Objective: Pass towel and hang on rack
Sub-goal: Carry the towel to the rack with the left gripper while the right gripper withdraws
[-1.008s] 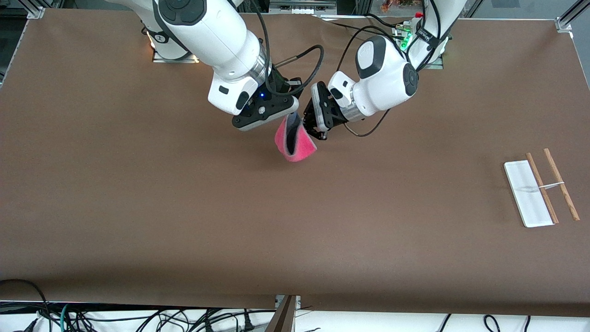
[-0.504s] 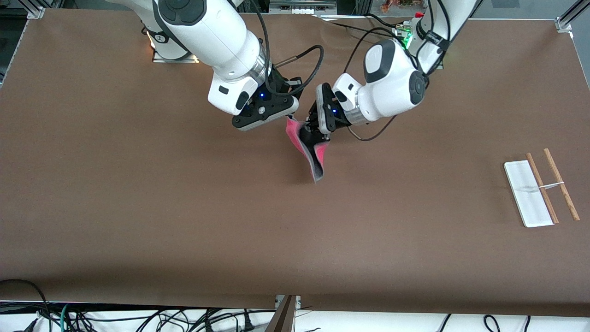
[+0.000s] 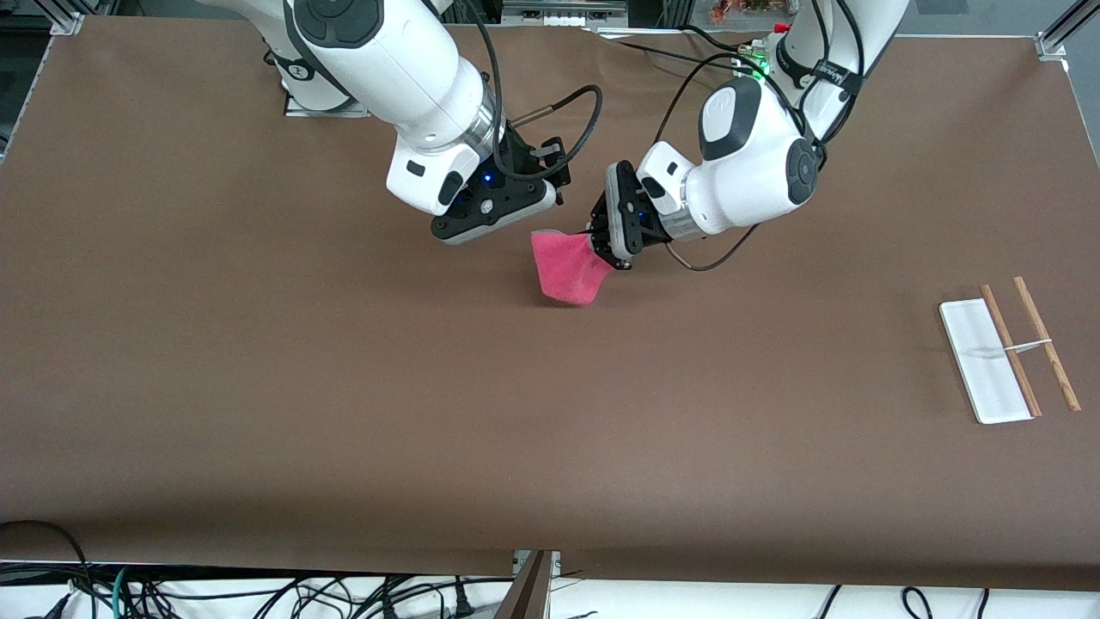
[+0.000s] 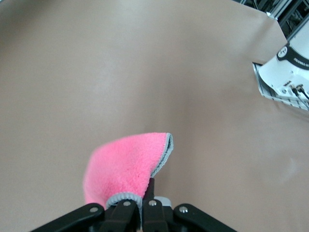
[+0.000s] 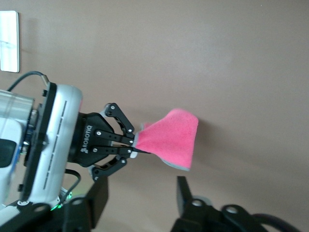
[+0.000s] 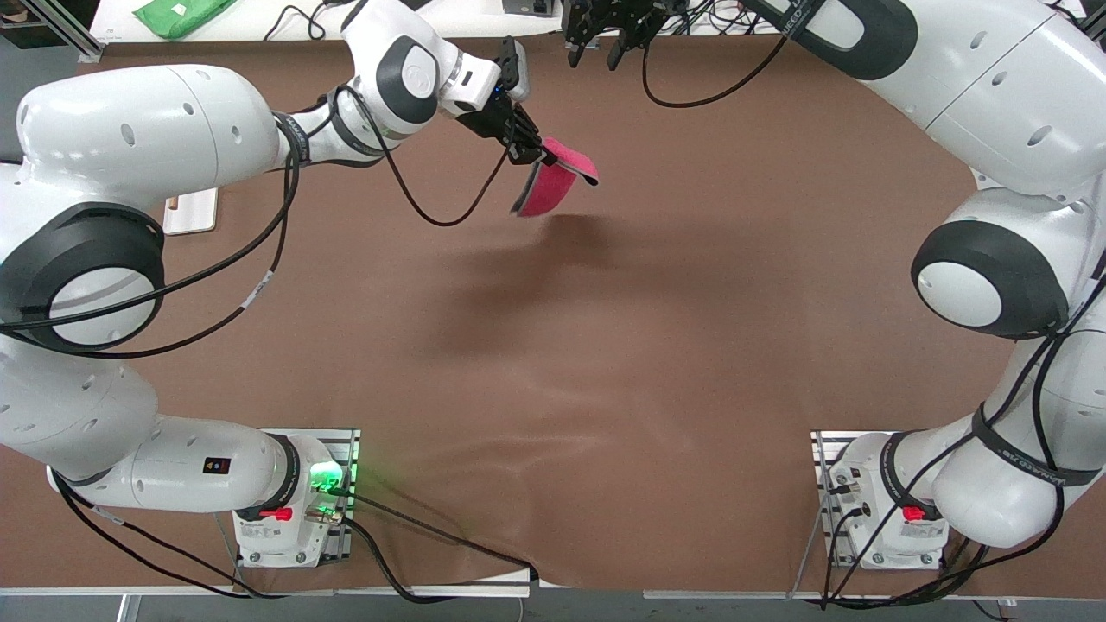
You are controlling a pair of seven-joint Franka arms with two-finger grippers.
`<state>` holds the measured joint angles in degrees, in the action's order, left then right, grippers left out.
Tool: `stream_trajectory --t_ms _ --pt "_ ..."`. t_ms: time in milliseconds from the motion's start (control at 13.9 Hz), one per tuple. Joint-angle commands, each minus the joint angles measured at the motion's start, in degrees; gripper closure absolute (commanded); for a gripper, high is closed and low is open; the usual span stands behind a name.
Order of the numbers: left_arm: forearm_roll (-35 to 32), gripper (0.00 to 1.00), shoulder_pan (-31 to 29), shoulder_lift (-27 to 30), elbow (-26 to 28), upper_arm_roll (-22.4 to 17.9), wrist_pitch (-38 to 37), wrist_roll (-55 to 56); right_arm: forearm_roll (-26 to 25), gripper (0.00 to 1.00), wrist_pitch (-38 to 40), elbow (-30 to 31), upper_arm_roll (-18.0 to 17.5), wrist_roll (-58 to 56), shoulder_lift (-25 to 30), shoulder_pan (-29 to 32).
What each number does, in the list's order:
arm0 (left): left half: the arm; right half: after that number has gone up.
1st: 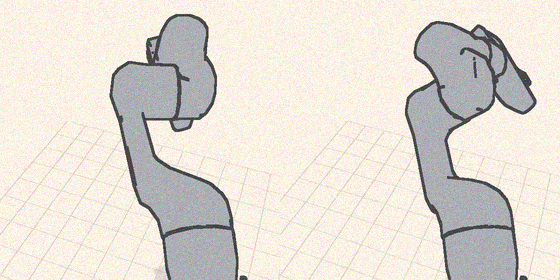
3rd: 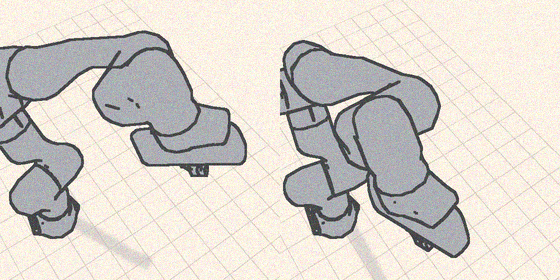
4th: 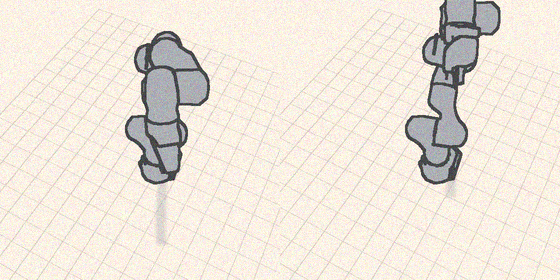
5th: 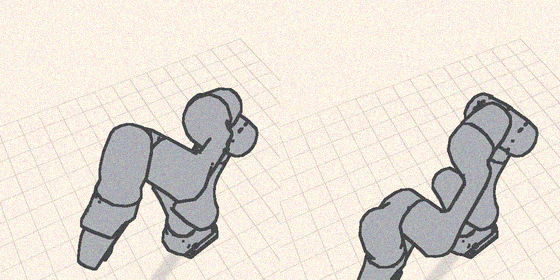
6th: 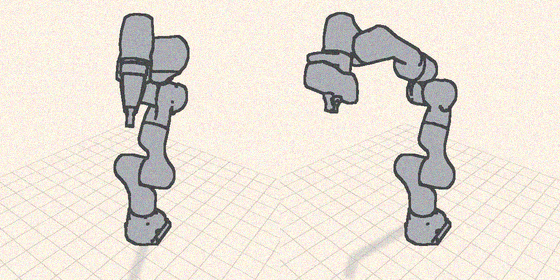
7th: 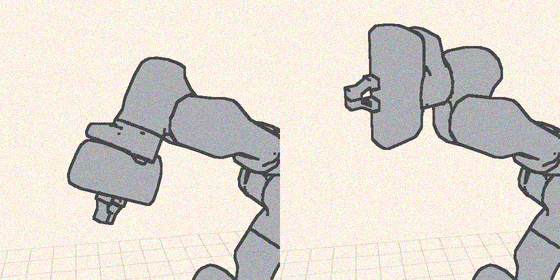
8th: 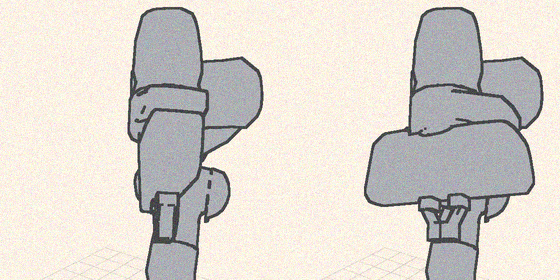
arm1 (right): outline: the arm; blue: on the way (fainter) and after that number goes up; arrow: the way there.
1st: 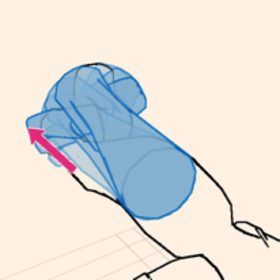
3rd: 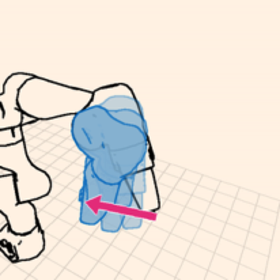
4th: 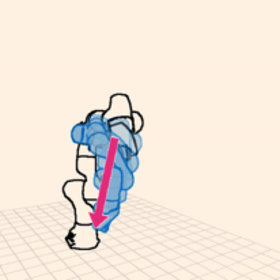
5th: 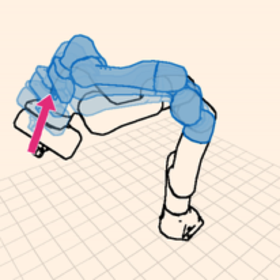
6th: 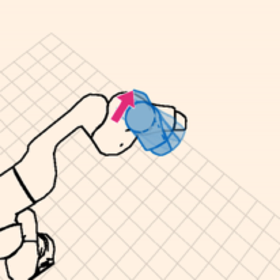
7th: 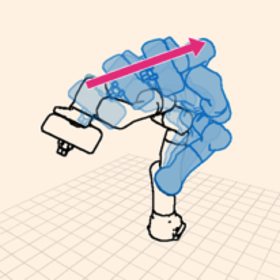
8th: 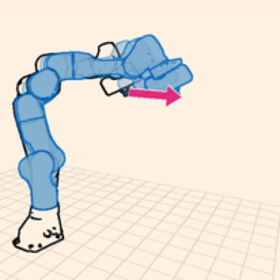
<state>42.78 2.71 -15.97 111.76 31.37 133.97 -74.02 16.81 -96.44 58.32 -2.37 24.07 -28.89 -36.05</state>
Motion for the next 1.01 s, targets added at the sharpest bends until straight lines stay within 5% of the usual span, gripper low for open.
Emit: stream_trajectory --t_ms 0,432,792,936 --pt "-6.29 1.0 -5.14 5.06 1.09 -0.17 -6.24 1.42 0.76 0.0 -0.07 0.39 0.35 -0.08 0.77 -0.16" --pt "-17.46 1.0 -16.75 10.87 1.27 -0.6 -18.98 0.54 0.33 0.0 0.9 0.39 1.05 -0.69 0.77 1.23" --pt "-23.1 1.0 -22.56 10.62 0.75 -9.46 -21.99 -13.83 0.15 0.0 5.99 0.39 0.97 -5.86 0.77 8.35" --pt "-23.36 1.0 -22.22 6.25 -4.4 -16.13 -25.66 -19.21 -2.64 0.0 8.53 0.39 0.97 -9.2 0.77 10.46"
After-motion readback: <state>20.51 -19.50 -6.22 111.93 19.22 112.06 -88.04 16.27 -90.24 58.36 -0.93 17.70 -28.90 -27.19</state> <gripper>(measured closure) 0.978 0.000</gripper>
